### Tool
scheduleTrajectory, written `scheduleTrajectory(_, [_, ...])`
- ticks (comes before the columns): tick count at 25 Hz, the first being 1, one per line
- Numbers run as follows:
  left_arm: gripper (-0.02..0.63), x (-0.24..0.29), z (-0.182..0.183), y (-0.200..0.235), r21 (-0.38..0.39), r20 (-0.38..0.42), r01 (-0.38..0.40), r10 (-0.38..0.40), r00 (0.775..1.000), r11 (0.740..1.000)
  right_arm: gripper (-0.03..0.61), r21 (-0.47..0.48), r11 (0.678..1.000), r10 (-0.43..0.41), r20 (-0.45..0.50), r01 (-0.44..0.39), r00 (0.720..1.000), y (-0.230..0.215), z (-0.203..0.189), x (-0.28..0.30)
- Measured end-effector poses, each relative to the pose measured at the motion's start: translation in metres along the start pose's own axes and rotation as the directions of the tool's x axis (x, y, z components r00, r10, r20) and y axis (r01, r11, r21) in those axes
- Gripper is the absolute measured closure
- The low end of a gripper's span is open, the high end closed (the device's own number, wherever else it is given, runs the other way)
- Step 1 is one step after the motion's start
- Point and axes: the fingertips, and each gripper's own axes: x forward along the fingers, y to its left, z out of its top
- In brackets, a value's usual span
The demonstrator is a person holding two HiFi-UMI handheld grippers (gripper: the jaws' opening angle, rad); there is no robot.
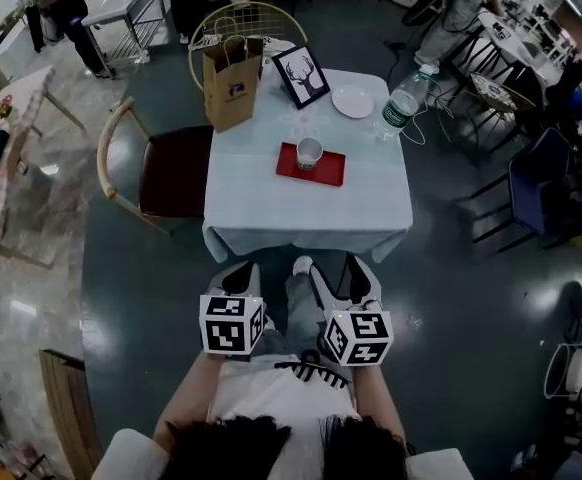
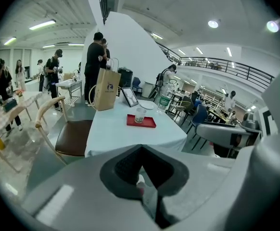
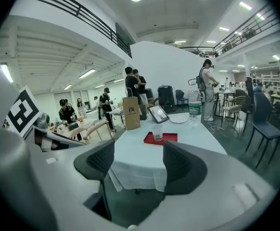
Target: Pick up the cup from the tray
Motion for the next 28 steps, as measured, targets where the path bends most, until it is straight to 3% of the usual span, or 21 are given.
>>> scheduleTrajectory(8, [0.614, 0.018, 0.011, 0.006, 0.002, -0.012, -0.017, 0.017, 1.0, 1.0, 0.223, -0.017, 0.999, -0.03, 0.061, 0.031, 0.998, -0.012, 0.019, 0.023])
scheduleTrajectory(18, [0.614, 0.057, 0.034, 0.017, -0.066, -0.058, -0.041, 0.037, 0.998, 0.997, 0.193, -0.022, 1.0, 0.013, 0.034, -0.012, 0.999, -0.033, 0.036, 0.068])
scheduleTrajectory(23, [0.614, 0.086, 0.056, 0.019, -0.078, -0.066, -0.056, 0.051, 0.997, 0.995, 0.189, -0.043, 0.999, 0.012, 0.065, -0.009, 0.998, -0.05, 0.059, 0.098])
scheduleTrajectory(28, [0.614, 0.112, 0.076, 0.023, -0.107, -0.079, -0.088, 0.08, 0.994, 0.99, 0.158, -0.048, 0.995, 0.091, 0.046, -0.089, 0.995, -0.059, 0.07, 0.133])
